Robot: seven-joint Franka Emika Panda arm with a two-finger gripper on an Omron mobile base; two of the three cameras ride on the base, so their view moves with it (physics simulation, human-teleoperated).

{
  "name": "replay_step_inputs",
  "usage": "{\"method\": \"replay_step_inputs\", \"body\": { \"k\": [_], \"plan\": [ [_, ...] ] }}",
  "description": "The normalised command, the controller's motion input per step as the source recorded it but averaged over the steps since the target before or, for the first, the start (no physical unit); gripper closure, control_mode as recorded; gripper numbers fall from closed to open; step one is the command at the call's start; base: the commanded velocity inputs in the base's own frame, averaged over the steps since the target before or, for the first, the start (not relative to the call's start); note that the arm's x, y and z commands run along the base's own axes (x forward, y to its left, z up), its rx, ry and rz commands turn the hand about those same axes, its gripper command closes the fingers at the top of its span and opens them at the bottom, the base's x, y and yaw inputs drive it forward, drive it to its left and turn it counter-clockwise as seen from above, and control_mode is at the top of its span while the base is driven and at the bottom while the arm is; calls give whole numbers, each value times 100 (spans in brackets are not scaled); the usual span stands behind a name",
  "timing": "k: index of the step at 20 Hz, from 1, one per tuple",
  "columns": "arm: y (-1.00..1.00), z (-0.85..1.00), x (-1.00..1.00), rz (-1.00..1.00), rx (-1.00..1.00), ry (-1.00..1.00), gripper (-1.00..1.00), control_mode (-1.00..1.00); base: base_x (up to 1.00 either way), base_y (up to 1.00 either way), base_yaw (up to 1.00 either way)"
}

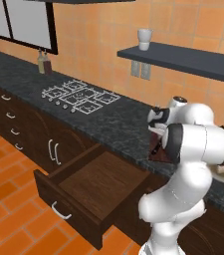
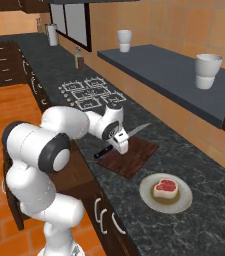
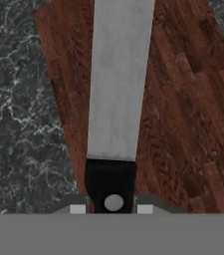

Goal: Pick up the knife from the drawer and place it on the cutting board. Then place the meat from the plate to the cutting board.

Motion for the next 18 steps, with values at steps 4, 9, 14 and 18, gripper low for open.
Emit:
{"method": "replay_step_inputs", "body": {
  "k": [4, 9, 14, 18],
  "plan": [
    [-21, -63, 29, 0, -5, -27, 100, -100, 0, 0, 0],
    [-16, -22, 54, 0, 0, -4, 100, -100, 0, 0, 0],
    [-5, -6, 55, 0, 0, 4, -100, -100, 0, 0, 0],
    [-22, 59, -46, 0, 0, -2, -100, -100, 0, 0, 0]
  ]
}}
